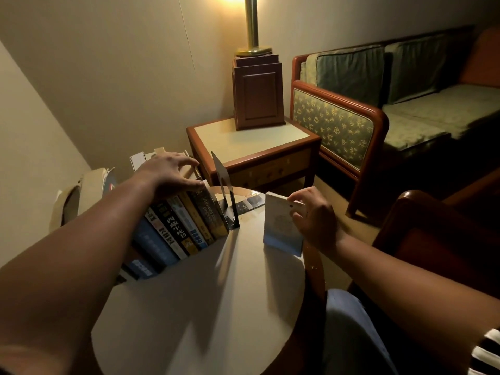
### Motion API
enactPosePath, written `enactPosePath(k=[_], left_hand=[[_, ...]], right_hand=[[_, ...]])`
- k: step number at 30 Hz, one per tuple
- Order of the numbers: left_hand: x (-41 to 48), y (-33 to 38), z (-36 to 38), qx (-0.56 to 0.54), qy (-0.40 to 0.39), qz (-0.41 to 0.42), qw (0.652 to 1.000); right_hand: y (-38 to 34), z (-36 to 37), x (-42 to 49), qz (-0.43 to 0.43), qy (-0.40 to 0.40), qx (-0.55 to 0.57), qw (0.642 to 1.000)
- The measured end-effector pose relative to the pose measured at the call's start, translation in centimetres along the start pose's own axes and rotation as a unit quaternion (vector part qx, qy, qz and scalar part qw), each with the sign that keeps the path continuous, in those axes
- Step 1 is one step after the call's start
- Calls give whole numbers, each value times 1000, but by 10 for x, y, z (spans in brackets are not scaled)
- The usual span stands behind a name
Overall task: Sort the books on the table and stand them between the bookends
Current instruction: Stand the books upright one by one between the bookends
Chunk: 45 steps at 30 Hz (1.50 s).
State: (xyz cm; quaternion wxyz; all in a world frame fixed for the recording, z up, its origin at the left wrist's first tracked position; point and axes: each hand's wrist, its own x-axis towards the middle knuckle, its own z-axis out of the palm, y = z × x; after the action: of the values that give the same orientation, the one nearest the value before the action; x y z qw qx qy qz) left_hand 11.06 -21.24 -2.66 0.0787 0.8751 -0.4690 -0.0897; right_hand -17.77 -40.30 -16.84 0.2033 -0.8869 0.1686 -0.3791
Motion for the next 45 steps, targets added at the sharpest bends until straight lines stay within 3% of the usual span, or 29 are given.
enactPosePath(k=[3, 6, 8, 11, 17, 20, 23, 28, 39, 42, 45], left_hand=[[3, -1, 0, 3, 0, 2, 1000], [3, -2, 1, 5, 4, 4, 1000], [2, -2, 2, 4, 7, 5, 1000], [0, -2, 1, 1, 11, 7, 1000], [-2, 0, 0, 1, 14, 9, 1000], [-2, 0, 0, 4, 14, 8, 1000], [-3, 2, -1, 6, 15, 8, 1000], [-5, 4, -1, 19, 19, 10, 1000], [-6, 4, 0, 29, 26, 16, 999], [-4, 2, 0, 30, 22, 15, 999], [-2, -1, 1, 30, 21, 12, 999]], right_hand=[[-6, -6, -2, 55, -134, -14, 989], [-16, -15, 7, 150, -256, -20, 955], [-24, -21, 12, 202, -303, 28, 931], [-35, -23, 15, 171, -326, 35, 929], [-64, -7, 14, -37, -252, -52, 966], [-82, -5, 25, -77, -172, -80, 979], [-100, -3, 43, -94, -102, -92, 986], [-128, -1, 74, -118, -61, -124, 983], [-131, 45, 97, -165, -95, -245, 951], [-123, 63, 94, -134, -109, -208, 963], [-115, 76, 84, -66, -78, -55, 993]])
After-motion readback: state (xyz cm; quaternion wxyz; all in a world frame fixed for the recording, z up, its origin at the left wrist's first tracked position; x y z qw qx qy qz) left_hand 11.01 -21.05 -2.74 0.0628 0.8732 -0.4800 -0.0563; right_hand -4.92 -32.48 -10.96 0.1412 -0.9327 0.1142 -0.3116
